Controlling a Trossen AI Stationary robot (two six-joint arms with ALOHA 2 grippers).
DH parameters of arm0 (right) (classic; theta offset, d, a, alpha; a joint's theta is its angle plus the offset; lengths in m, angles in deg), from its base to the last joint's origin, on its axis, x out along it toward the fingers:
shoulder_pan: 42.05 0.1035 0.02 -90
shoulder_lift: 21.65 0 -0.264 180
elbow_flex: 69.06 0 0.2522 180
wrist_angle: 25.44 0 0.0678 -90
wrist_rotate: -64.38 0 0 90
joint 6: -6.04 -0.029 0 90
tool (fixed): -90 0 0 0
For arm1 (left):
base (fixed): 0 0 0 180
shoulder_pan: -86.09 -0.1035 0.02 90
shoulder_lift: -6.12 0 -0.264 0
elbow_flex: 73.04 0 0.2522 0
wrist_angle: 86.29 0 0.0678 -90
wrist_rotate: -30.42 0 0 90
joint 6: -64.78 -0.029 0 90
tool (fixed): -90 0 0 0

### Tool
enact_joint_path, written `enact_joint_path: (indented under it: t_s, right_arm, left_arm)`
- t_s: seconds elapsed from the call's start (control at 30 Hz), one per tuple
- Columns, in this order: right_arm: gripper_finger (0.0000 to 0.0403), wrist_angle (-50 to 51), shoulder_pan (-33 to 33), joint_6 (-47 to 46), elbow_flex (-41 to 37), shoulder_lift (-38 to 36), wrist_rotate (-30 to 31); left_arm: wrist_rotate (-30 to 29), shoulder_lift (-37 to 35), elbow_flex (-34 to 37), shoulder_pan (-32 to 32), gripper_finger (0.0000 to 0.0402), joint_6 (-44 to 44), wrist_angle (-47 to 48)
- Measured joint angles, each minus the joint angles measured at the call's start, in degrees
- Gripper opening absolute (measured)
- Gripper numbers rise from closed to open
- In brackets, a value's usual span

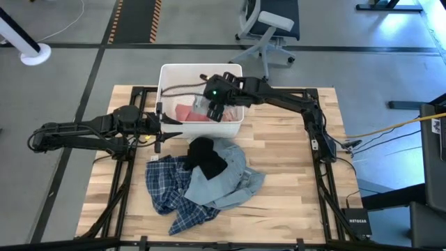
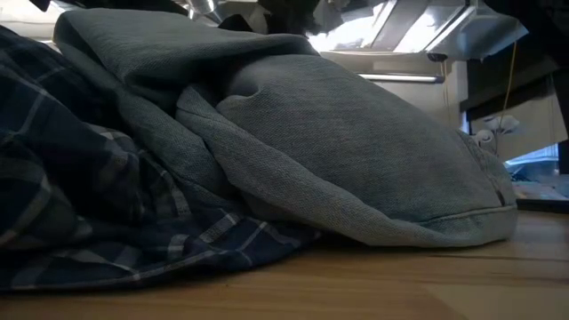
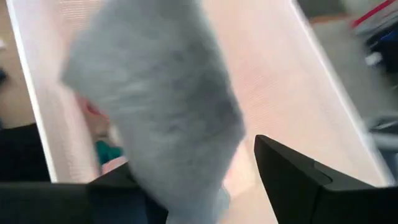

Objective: Sort clothes
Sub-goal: Put the gray pants into the white bin, then put the black underwear into the white bin

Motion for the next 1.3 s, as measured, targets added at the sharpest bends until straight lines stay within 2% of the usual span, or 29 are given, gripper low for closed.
enact_joint_path:
  t_s: [0.13, 0.3, 0.5, 0.7, 0.93, 1.13, 1.3]
  right_arm:
    - [0.0222, 0.7, -1.6, -2.0, 0.0, 0.0, -5.1]
    - [0.0223, 0.7, -1.6, -2.6, 0.0, 0.0, -2.6]
    - [0.0223, 1.5, -0.2, -0.3, 0.0, 0.0, -4.4]
    - [0.0223, 4.1, 6.9, 1.7, 0.0, 0.0, -4.5]
    - [0.0223, 4.2, 17.1, 5.6, 0.0, 0.0, 1.1]
    - [0.0223, -1.1, 24.5, 6.3, -4.6, 0.0, 5.0]
    - [0.0223, -8.9, 27.9, 7.4, -10.5, 0.0, 7.0]
  left_arm:
    - [0.0, 0.0, 0.0, 0.0, 0.0159, 0.0, 0.0]
    - [0.0, 0.0, 0.0, 0.0, 0.0159, 0.0, 0.0]
    - [0.0, 0.0, 0.0, 0.0, 0.0159, 0.0, 0.6]
    - [0.0, 0.0, 0.0, 0.0, 0.0159, -1.0, 1.8]
    - [0.0, 0.0, 0.0, 0.0, 0.0159, 0.4, 0.4]
    - [0.0, 0.0, 0.0, 0.0, 0.0159, 0.5, 0.2]
    - [0.0, 0.0, 0.0, 0.0, 0.0159, 0.7, 0.1]
